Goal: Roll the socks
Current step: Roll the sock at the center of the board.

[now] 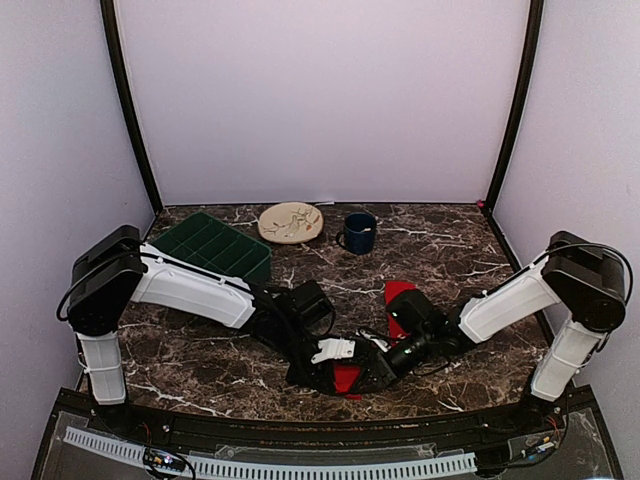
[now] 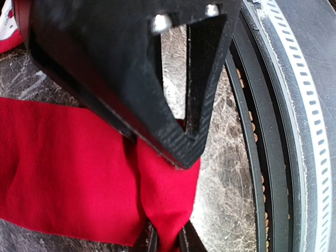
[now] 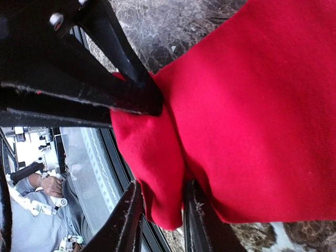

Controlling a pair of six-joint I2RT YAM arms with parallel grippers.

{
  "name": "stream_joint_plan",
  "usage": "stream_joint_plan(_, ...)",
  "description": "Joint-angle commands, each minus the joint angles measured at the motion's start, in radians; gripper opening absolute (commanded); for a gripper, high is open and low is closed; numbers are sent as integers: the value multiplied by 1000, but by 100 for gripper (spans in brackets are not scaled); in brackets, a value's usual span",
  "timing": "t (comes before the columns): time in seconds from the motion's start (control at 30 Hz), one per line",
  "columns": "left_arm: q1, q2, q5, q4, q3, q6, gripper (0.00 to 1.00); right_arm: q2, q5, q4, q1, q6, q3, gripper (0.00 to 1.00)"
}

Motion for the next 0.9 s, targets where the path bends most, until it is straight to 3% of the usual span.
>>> stream_joint_plan(0.0, 26, 4, 36, -68, 5, -18, 13, -30, 12, 28, -21, 20, -34, 29)
stream_joint_plan(0.47, 76, 56, 125, -171, 43, -30, 13, -129, 71, 104, -61, 72, -125, 33)
stream_joint_plan(0.7, 76, 78, 169, -235, 111, -30, 14, -287, 245, 46, -50, 40, -177, 34)
stream_joint_plan(0.87, 74, 105, 207, -276, 146, -34, 14, -405, 442, -24, 27, 9, -202, 34)
